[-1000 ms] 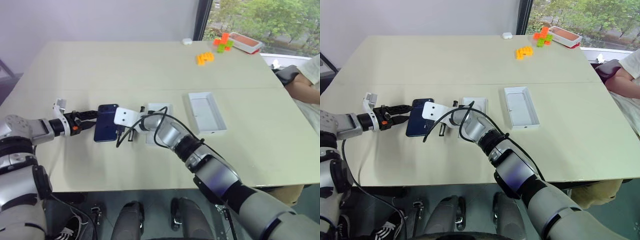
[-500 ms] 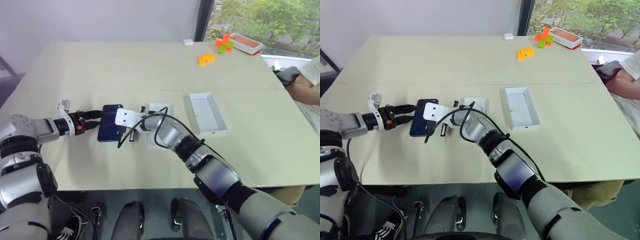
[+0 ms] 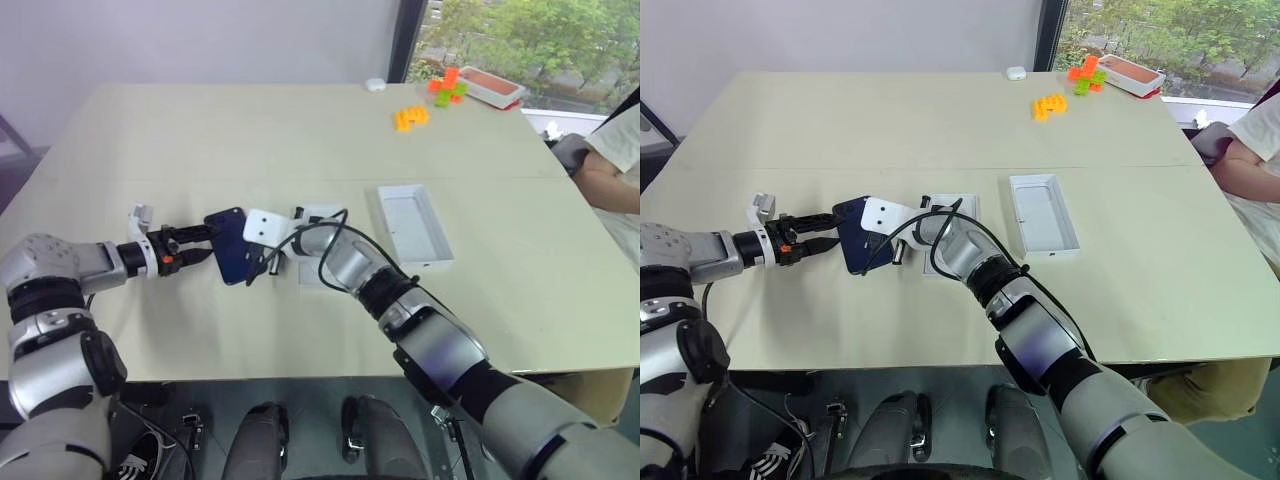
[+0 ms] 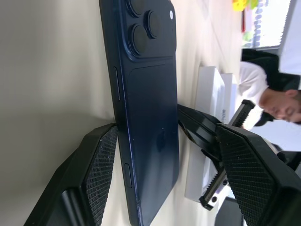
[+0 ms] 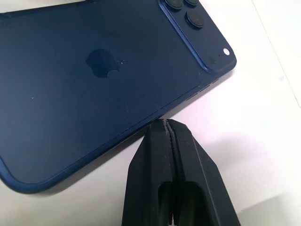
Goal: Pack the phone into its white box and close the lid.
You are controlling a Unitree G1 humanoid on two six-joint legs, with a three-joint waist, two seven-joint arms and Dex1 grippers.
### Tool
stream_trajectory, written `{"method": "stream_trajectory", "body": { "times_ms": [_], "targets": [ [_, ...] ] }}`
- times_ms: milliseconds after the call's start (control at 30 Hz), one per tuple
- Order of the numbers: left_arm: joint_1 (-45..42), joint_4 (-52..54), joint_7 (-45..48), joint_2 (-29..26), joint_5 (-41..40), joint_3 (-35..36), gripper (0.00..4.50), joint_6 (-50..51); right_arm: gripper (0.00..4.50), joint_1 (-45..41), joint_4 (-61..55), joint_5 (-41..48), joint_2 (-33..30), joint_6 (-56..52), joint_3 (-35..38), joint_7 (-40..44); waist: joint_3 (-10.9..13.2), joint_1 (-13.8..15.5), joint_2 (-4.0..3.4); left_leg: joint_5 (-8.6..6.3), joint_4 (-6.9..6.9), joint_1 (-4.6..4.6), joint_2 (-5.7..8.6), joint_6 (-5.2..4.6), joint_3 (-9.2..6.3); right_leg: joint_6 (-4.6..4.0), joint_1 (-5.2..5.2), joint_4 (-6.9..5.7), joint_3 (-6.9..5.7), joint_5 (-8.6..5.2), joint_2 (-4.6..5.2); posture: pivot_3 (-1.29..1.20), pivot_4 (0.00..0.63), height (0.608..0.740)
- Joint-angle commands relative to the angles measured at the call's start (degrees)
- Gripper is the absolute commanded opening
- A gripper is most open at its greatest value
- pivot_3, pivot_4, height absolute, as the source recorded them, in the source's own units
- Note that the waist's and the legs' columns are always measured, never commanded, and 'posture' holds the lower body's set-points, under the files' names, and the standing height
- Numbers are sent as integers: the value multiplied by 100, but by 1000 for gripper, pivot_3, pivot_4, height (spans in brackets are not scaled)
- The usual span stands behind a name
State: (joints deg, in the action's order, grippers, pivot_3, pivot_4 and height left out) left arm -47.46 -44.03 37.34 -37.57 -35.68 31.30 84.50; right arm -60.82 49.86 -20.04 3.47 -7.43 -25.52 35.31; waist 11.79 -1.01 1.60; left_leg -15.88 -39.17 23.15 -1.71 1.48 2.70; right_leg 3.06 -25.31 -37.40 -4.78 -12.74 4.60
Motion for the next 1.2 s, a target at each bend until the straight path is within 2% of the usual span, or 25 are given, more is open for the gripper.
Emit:
{"method": "stream_trajectory", "body": {
  "times_ms": [33, 267, 567, 667, 733, 833, 1100, 1200],
  "targets": [
    [-154, 173, 31, 134, -319, 259, 3514, 130, 43, 18, -94, 23, 137, 188, -116, 191, 0, -15, 0, 1, 0, 0, 0, 1, 0, 0, 0, 0, 0, 0, 0, 0, 150, 740],
    [-99, 454, -53, 144, -409, 347, 3514, 251, 43, 95, -202, 65, 103, 144, -115, 470, -1, -146, 2, 9, 6, 3, -4, 19, 3, 1, -5, 7, 1, 0, -2, 0, 150, 740],
    [299, 626, -58, 175, -388, 271, 3514, 153, 43, 67, -253, 27, 51, 162, -97, 431, -1, -155, 3, 10, 7, 3, -6, 22, 2, 0, -7, 6, 2, 0, -1, 0, 150, 740],
    [409, 596, -76, 226, -390, 289, 2653, 97, 0, 74, -245, 5, 13, 193, -107, 409, -1, -155, 3, 9, 7, 3, -5, 21, 3, 0, -7, 4, 2, 1, 2, 0, 150, 740],
    [445, 552, -72, 254, -405, 296, 1795, 64, 0, 57, -254, 19, 10, 181, -93, 411, -1, -154, 3, 7, 7, 2, -5, 18, 3, -1, -7, 4, 2, 1, 3, 0, 150, 740],
    [486, 483, -78, 298, -422, 321, 171, 26, 0, 36, -266, 28, 5, 182, -81, 401, -2, -148, 3, 7, 7, 3, -6, 17, 0, -1, -6, 3, 2, 1, 4, 0, 150, 740],
    [651, 559, 44, 318, -528, 259, 70, 76, 0, 45, -360, 9, -54, 240, -81, 363, -2, -151, 3, 1, 7, -1, -5, 6, 0, -6, -6, -2, 1, 4, 5, 0, 150, 740],
    [721, 743, 177, 274, -655, 271, 70, 176, 0, 73, -666, 307, -113, 288, 187, 457, -2, -151, 3, 1, 7, -1, -5, 7, 1, -6, -6, -1, 2, 4, 6, 0, 150, 740]
  ]
}}
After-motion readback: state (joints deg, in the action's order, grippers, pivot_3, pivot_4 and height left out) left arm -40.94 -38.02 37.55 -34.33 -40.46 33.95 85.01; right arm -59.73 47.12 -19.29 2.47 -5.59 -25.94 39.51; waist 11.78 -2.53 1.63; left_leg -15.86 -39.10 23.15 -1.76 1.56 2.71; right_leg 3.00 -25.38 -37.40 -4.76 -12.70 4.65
